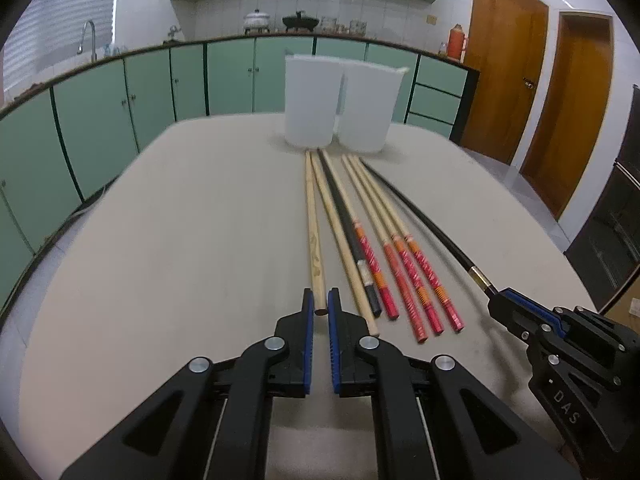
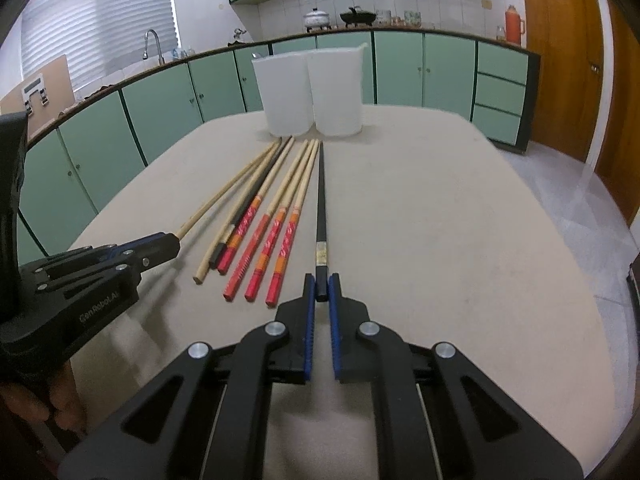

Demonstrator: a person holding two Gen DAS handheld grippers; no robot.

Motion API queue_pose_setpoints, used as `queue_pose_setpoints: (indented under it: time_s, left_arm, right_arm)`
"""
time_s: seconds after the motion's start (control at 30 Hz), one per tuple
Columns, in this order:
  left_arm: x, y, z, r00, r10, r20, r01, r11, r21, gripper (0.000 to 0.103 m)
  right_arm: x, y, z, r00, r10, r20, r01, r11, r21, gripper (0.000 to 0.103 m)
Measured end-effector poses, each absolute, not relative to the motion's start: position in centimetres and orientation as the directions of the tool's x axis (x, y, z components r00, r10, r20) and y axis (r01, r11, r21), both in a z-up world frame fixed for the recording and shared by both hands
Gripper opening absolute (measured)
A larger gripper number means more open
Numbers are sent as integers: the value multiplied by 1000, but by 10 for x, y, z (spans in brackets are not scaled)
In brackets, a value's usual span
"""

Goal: Organize utensils
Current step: 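Grasp a black chopstick with the right gripper while the left gripper grasps a plain wooden chopstick, then lift the black chopstick with the right gripper while the left gripper carries the wooden one into the holder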

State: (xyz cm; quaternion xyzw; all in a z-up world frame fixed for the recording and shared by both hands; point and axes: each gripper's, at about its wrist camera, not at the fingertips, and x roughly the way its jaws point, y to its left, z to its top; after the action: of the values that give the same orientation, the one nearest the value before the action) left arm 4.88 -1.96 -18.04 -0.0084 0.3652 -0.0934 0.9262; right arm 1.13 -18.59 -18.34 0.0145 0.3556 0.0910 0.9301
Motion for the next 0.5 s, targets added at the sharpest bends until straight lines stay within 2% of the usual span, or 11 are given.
queue_pose_setpoints:
  time_s: [0.2,0.5]
  left_arm:
    - [45,-21,-154,764,-164,-624,165,985,-56,7]
    - [47,-11,-92,843,-187,-505,171,982,-78,7]
  right_arm:
    - [7,-186,-160,773,171,-610,-169,984,61,6]
    - [11,-195,-108,834,180,-522,-171,983,67,6]
